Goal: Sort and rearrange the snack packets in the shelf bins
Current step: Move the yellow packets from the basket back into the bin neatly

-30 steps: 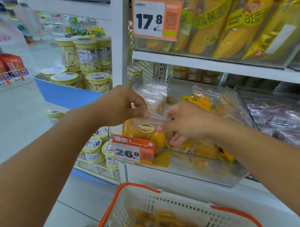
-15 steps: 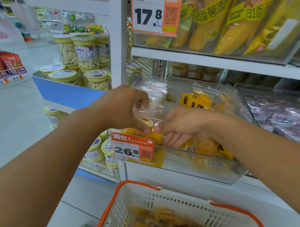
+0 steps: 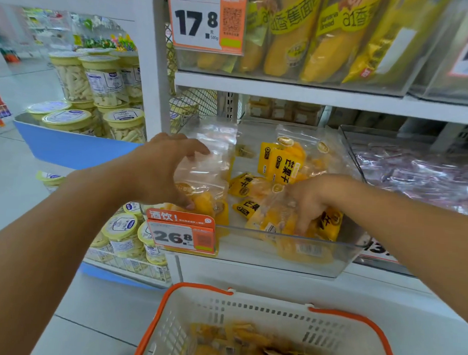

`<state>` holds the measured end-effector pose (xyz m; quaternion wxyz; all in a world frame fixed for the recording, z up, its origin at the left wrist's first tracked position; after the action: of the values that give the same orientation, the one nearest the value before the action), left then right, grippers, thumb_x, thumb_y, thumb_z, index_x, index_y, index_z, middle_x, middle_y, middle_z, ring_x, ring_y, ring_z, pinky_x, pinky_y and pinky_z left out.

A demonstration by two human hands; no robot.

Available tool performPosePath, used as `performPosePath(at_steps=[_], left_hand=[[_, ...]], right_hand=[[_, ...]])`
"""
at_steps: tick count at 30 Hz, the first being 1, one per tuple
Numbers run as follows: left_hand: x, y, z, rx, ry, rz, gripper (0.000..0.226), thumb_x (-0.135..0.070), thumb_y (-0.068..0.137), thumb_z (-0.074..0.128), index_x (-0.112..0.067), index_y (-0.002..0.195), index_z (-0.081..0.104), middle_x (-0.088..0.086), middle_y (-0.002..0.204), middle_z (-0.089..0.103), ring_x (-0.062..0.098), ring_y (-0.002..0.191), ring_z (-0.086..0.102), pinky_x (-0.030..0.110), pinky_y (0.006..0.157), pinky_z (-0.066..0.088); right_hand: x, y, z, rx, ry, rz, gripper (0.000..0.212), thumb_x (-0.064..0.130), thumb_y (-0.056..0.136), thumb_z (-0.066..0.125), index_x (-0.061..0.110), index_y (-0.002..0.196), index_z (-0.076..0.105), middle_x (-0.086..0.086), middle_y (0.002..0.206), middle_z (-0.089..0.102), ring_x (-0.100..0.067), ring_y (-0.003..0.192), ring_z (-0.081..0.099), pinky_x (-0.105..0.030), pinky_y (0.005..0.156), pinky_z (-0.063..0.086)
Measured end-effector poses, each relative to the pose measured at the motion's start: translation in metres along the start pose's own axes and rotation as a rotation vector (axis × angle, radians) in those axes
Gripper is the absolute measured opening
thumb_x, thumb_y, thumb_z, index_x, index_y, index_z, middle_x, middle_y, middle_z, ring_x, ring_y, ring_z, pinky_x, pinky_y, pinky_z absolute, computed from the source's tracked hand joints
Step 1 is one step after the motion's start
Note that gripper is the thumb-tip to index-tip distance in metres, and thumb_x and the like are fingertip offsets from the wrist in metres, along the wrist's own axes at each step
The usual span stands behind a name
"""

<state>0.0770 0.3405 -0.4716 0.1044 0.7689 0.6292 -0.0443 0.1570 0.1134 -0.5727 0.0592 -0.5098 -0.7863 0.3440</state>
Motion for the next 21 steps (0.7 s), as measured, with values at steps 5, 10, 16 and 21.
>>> performPosePath(at_steps=[5, 10, 16, 21], left_hand=[[-0.034, 0.000, -0.014, -0.157, -0.134, 0.107, 0.087, -0.069, 0.057, 0.076, -0.034, 0.133, 0.053, -0.011, 0.123, 0.051, 0.004, 0.108, 0.046, 0.030, 0.091, 0.041], [-0.067, -0.007, -0.022, -0.376, -0.218, 0.232, 0.039, -0.065, 0.079, 0.068, -0.033, 0.102, 0.068, -0.016, 0.089, 0.063, 0.004, 0.077, 0.055, 0.019, 0.065, 0.040], [-0.077, -0.001, -0.005, -0.134, -0.589, 0.177, 0.062, -0.054, 0.058, 0.087, -0.030, 0.111, 0.067, -0.009, 0.095, 0.070, 0.010, 0.075, 0.067, 0.017, 0.061, 0.049], [-0.084, 0.001, 0.000, -0.098, -0.698, 0.218, 0.029, -0.019, 0.073, 0.088, -0.015, 0.097, 0.071, 0.005, 0.087, 0.076, 0.025, 0.078, 0.073, 0.051, 0.074, 0.059]], right_hand=[[0.000, 0.022, 0.008, 0.015, 0.026, 0.014, 0.141, 0.089, 0.009, 0.075, 0.017, 0.129, 0.059, 0.002, 0.125, 0.062, -0.027, 0.107, 0.065, -0.042, 0.093, 0.056], [0.000, -0.033, -0.027, -0.244, 0.240, -0.172, 0.050, 0.052, 0.063, 0.089, 0.015, 0.085, 0.065, 0.004, 0.079, 0.060, -0.016, 0.074, 0.058, -0.027, 0.066, 0.047], [0.013, -0.127, -0.075, -0.564, 0.892, -0.658, 0.014, 0.025, 0.082, 0.080, 0.018, 0.092, 0.074, 0.001, 0.085, 0.075, -0.015, 0.076, 0.071, -0.030, 0.067, 0.055], [0.010, -0.127, -0.082, -0.705, 1.260, -0.702, 0.037, 0.020, 0.063, 0.087, 0.012, 0.089, 0.062, -0.017, 0.091, 0.072, -0.023, 0.082, 0.069, -0.042, 0.076, 0.060]])
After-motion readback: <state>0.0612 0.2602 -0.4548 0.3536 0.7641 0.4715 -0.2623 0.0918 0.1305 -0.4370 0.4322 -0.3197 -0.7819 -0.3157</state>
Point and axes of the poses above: each hand's wrist, its own y-axis towards the middle knuckle, its own z-axis out of the palm, x = y × z, the point moved 9 cm from there along y, towards the middle knuckle
